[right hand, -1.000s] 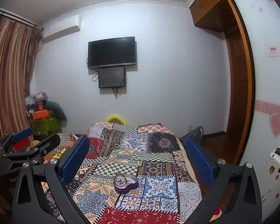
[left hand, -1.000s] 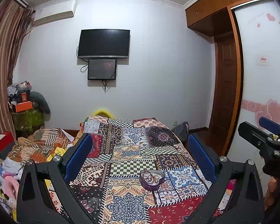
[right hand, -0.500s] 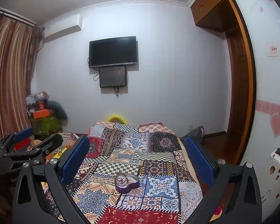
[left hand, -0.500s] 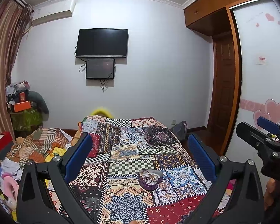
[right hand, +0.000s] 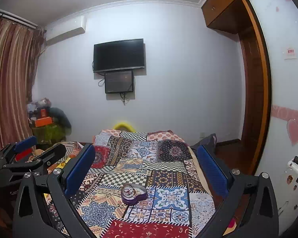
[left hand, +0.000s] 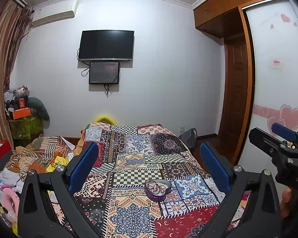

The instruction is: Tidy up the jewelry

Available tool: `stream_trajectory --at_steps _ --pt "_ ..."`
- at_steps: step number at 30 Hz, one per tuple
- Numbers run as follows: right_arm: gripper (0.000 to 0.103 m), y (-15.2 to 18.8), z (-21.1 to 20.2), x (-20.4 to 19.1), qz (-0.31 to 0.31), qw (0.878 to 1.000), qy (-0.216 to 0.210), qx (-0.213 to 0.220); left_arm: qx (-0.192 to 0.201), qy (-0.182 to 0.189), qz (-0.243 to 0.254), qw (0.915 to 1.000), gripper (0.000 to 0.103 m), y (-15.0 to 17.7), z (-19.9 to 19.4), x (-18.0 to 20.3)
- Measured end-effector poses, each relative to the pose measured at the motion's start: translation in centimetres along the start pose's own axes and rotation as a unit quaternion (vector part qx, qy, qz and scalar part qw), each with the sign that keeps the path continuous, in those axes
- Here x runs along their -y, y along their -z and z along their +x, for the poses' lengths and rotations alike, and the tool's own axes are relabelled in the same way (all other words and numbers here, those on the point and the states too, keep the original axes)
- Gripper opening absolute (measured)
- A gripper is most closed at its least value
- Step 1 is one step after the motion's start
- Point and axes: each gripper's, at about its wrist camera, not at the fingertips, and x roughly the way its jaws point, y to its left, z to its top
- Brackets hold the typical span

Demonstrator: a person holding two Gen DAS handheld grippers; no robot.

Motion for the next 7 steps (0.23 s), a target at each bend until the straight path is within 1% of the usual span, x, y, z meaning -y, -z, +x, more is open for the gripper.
stream_trajectory --at_steps 7 --pt "0.102 0.00 0.38 0.30 0.006 1.000 0.000 -0.003 -0.002 0.001 0.002 1.0000 0.103 0.11 0.15 -0.02"
